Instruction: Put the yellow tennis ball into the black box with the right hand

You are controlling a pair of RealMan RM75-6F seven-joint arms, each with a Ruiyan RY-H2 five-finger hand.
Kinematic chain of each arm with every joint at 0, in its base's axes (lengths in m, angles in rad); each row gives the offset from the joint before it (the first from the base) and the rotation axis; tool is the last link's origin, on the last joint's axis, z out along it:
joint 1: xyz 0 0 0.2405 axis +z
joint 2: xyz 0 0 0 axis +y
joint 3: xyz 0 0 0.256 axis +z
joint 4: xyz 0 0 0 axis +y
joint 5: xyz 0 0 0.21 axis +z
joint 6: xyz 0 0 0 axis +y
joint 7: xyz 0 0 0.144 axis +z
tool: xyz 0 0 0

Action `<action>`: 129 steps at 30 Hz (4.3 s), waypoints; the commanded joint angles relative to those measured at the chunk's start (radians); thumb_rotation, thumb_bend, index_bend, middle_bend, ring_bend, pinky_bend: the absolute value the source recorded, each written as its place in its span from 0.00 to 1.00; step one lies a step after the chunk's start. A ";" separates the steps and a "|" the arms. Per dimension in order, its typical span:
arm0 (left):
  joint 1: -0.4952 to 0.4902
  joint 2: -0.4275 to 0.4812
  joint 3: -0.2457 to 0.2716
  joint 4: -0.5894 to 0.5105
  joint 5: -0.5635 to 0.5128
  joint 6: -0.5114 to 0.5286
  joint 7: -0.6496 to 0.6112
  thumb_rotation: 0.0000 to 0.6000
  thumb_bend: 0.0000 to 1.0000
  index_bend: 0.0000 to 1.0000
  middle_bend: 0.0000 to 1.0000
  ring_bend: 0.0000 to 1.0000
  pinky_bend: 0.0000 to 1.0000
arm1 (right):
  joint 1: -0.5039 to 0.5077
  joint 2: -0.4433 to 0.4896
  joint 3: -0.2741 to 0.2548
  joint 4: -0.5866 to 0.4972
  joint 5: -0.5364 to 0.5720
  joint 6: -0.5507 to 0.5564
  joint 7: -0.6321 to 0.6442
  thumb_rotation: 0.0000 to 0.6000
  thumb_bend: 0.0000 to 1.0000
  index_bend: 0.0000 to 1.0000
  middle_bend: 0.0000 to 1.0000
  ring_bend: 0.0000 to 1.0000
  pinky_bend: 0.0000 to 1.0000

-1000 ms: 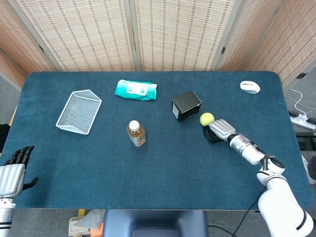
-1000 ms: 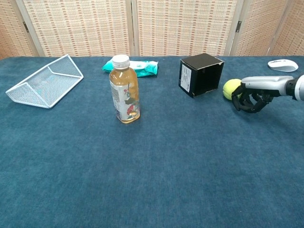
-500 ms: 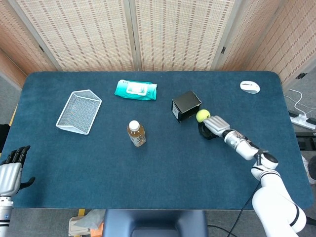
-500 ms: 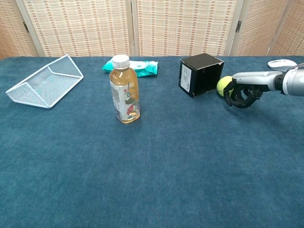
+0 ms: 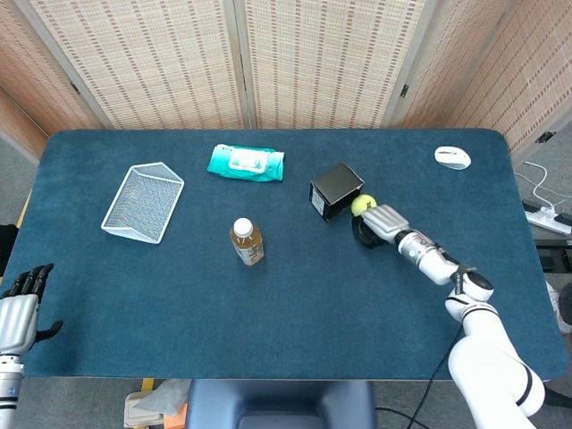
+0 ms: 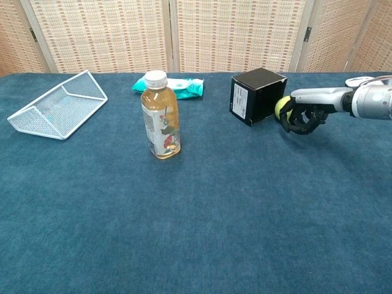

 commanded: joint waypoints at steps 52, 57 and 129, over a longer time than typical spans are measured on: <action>-0.005 -0.001 0.004 -0.001 -0.002 0.003 -0.003 1.00 0.22 0.12 0.23 0.16 0.40 | 0.006 0.025 -0.012 0.008 0.005 -0.044 -0.030 1.00 0.60 0.47 0.34 0.18 0.38; -0.004 -0.001 0.006 -0.002 0.001 0.006 -0.003 1.00 0.22 0.12 0.23 0.16 0.40 | 0.005 0.027 -0.017 0.007 0.001 -0.033 -0.022 1.00 0.59 0.43 0.27 0.12 0.28; -0.004 0.007 0.013 -0.001 0.017 0.002 -0.029 1.00 0.22 0.12 0.23 0.16 0.40 | 0.028 0.000 -0.008 0.011 0.008 -0.044 -0.039 1.00 0.34 0.00 0.00 0.00 0.05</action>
